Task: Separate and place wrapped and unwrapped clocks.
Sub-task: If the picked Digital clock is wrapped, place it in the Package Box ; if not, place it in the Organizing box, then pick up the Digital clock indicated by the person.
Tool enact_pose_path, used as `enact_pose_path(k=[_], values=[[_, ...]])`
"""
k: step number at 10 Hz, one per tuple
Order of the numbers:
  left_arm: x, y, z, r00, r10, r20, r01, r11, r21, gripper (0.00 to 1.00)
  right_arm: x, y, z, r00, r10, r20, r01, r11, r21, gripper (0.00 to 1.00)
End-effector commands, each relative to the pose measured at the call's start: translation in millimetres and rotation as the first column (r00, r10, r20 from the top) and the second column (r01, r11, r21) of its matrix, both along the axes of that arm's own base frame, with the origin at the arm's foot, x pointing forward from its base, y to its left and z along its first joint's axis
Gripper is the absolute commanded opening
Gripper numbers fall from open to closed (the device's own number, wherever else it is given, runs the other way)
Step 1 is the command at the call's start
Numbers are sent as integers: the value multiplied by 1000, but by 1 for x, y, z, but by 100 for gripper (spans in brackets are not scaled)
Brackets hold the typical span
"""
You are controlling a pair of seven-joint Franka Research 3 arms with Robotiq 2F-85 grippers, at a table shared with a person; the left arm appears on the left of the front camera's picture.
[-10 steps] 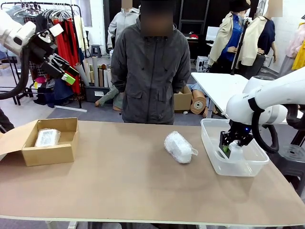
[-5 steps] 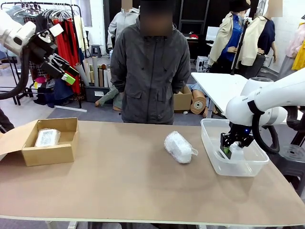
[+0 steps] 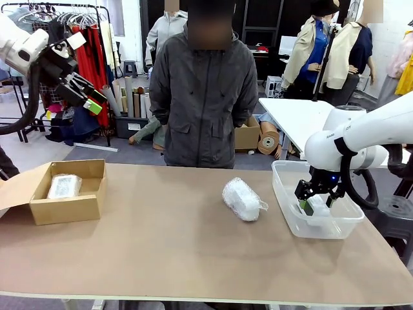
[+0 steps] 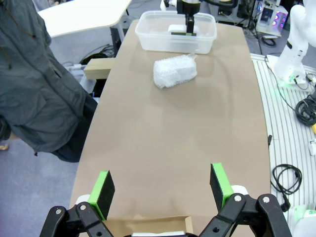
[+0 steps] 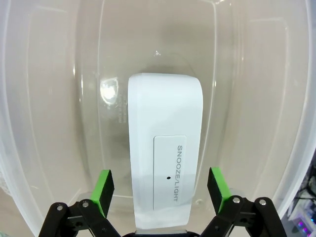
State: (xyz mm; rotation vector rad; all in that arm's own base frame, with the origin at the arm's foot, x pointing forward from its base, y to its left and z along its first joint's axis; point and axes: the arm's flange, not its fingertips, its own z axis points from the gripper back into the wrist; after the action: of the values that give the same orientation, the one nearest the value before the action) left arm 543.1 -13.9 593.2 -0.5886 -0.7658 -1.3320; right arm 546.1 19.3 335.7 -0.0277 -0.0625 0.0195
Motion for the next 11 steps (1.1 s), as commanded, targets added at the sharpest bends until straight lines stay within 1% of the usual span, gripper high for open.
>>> enact_pose_path(k=[1, 5, 6, 7, 10, 11], values=[[-2, 0, 0, 1000, -10, 6, 10, 1000, 0, 100, 3, 1, 11, 999, 30, -11, -30, 999, -19, 100], [-2, 0, 0, 1000, -10, 6, 10, 1000, 0, 100, 2, -3, 18, 998, 55, -23, -56, 998, -13, 100], [-2, 0, 0, 1000, -10, 6, 10, 1000, 0, 100, 7, -3, 19, 999, 40, -23, -40, 999, -10, 100], [-2, 0, 0, 1000, -10, 6, 10, 1000, 0, 100, 1, 0, 14, 999, 29, -15, -29, 1000, -5, 100], [-2, 0, 0, 1000, -10, 6, 10, 1000, 0, 100, 1, -1, 14, 999, 28, -21, -28, 1000, -5, 100], [-2, 0, 0, 1000, -10, 6, 10, 1000, 0, 100, 4, -6, 26, 993, 115, 14, -115, 993, 6, 100]])
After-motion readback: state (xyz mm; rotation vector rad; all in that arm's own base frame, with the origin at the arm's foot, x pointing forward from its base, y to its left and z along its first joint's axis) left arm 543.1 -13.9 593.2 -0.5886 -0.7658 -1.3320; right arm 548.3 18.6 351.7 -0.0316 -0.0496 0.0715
